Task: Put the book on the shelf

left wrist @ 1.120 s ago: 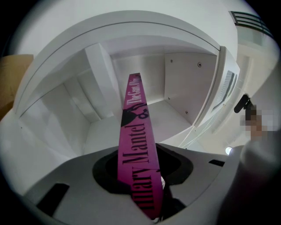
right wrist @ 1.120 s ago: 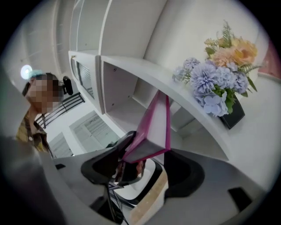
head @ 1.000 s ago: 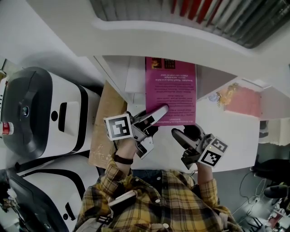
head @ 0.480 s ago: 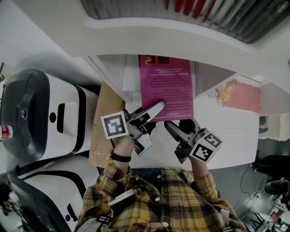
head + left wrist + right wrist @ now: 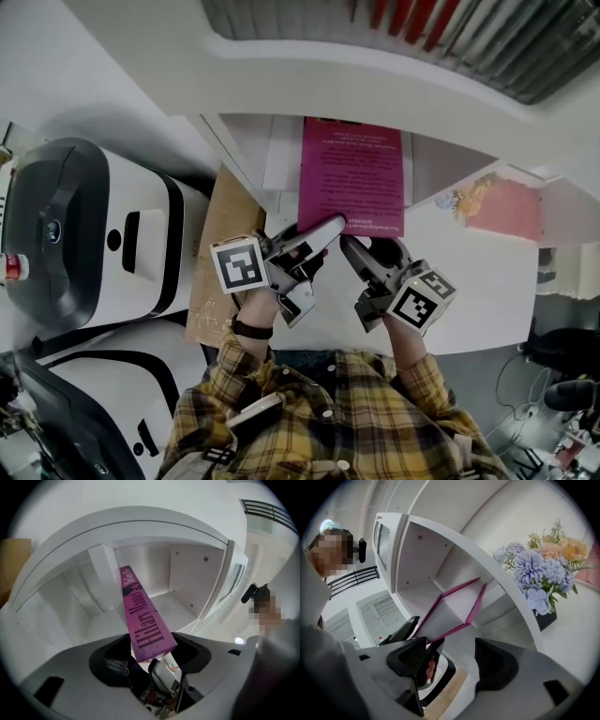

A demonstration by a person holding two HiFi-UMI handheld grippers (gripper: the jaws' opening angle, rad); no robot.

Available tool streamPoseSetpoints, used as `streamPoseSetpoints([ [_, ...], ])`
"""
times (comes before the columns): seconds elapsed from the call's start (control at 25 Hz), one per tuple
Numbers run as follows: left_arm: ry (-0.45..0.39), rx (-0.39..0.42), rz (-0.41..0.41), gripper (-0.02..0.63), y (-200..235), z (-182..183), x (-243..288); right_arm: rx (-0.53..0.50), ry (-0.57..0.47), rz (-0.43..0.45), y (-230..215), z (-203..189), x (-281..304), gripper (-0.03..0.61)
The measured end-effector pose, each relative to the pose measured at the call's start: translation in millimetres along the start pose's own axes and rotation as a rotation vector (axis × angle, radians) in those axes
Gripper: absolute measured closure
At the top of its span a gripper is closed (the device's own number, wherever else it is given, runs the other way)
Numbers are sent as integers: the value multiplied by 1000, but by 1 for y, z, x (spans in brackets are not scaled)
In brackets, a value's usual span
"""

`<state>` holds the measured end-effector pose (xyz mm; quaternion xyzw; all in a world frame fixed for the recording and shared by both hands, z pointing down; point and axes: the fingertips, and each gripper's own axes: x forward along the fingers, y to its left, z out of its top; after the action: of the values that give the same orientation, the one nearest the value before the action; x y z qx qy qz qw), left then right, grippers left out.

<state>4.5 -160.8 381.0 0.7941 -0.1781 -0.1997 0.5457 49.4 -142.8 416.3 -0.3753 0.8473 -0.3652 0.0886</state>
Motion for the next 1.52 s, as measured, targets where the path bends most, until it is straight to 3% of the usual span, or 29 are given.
streamPoseSetpoints([
  [0.32,15,84,-3,356,0,-5,1,40,-43,-39,-15,8,11,265],
  [0.52,-13,246,25,357,7,-3,-1,53,-68,-58,-22,15,16,265],
  [0.64,-27,374,100,374,17,1,-3,65,-79,-67,-26,18,19,266],
  [0.72,-43,408,148,401,25,5,-4,72,-87,-72,-29,20,21,265],
  [0.88,-83,428,204,443,35,14,-4,73,-97,-81,-32,24,25,265],
  [1.16,-135,425,226,443,39,21,1,75,-109,-89,-36,30,30,267],
  [1.52,-139,450,261,443,42,24,0,69,-95,-107,-36,25,23,267],
])
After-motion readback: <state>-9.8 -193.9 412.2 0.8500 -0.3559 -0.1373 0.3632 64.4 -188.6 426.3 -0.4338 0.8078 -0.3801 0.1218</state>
